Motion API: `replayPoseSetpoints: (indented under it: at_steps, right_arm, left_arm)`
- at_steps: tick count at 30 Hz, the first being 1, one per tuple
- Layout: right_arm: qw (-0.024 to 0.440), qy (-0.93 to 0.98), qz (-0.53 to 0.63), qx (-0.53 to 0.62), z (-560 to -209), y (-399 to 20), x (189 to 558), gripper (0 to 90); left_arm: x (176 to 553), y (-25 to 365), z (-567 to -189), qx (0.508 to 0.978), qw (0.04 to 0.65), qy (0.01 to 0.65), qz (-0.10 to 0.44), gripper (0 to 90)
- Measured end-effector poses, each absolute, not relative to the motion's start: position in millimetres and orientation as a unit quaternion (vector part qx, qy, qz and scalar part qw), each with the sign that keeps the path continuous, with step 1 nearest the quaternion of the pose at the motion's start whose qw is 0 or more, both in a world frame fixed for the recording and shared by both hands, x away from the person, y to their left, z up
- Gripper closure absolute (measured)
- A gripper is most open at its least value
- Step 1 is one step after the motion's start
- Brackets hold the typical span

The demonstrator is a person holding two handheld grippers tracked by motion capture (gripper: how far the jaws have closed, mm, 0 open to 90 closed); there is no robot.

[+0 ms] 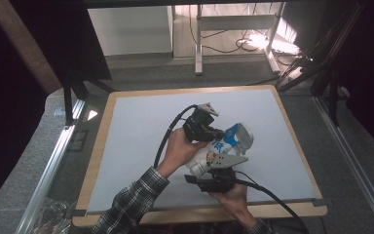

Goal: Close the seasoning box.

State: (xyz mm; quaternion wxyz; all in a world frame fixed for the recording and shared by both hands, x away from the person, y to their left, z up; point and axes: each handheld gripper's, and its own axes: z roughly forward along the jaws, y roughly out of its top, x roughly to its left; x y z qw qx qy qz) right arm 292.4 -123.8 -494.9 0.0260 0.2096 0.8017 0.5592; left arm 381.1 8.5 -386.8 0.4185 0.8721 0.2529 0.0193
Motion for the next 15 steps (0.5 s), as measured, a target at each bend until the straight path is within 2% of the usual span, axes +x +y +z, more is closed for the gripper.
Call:
replayPoseSetpoints:
  at_steps: [15]
  right_arm:
    - [0.026, 0.801, 0.562, 0.205, -494.2, -123.4, 292.4, 54.9]
  left_arm:
    - [381.3, 5.2, -383.9, 0.877, 0.409, 0.251, 0.019, 88.3]
